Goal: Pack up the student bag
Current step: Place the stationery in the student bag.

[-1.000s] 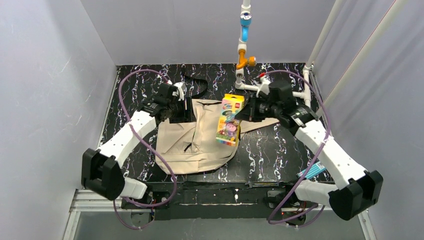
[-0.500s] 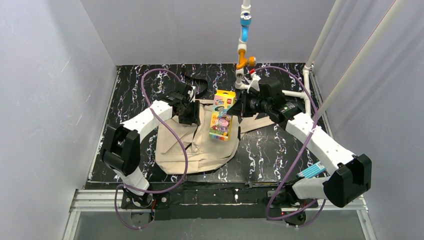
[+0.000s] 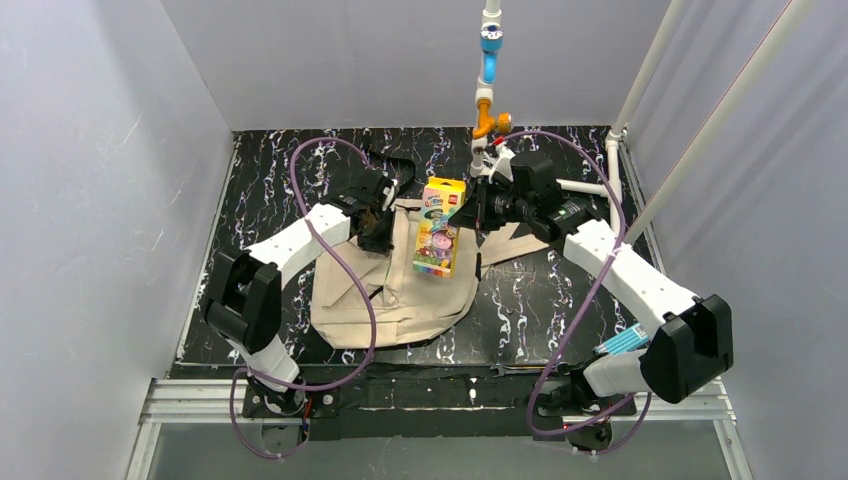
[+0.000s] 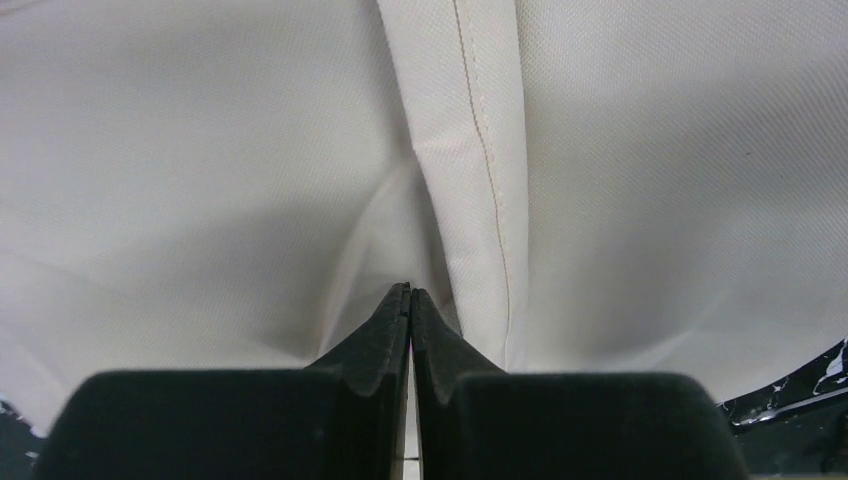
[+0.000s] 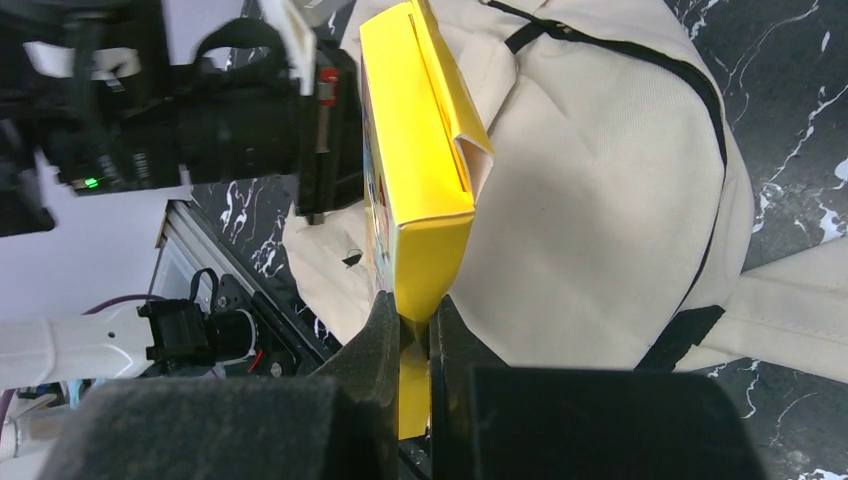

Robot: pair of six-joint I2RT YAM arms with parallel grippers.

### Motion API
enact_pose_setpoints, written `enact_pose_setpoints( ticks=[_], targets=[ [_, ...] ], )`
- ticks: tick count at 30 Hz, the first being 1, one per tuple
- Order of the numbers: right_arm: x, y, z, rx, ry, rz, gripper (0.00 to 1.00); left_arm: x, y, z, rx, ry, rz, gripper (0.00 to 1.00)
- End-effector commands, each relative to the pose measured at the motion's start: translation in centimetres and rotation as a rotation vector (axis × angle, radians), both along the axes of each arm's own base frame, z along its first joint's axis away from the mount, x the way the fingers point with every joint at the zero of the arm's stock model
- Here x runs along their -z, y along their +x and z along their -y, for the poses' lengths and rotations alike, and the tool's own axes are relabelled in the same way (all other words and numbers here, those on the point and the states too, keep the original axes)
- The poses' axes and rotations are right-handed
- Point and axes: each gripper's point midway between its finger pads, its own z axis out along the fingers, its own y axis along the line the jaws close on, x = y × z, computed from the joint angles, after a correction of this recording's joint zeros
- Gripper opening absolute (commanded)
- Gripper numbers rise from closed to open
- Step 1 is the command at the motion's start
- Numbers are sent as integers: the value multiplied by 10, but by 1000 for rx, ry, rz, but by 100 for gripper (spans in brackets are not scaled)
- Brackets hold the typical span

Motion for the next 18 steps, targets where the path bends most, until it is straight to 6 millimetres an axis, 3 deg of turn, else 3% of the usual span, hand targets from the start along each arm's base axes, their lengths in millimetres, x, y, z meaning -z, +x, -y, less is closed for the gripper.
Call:
enact_pose_setpoints(
  ticks=[1, 6, 9, 11, 12, 14, 18],
  targets=[
    [-34, 14, -19, -21, 96, 69, 1, -30, 0, -20, 4, 70, 102, 0],
    [-33, 23, -27, 1, 103, 49, 1, -48, 1, -24, -38, 36, 181, 0],
    [-32, 27, -29, 16, 119, 31, 1, -47, -3, -9, 0, -42, 161, 2],
    [-33, 28, -29, 22, 121, 35, 1, -36, -14, -3, 11, -40, 53, 32],
    [-33, 28, -29, 24, 122, 36, 1, -30, -17, -4, 14, -14, 21, 42],
    [-33, 28, -29, 27, 122, 39, 1, -23, -20, -6, 22, 9, 12, 47],
    [-33, 27, -28, 27, 120, 38, 1, -20, -16, -8, 35, 40, 28, 49]
  ],
)
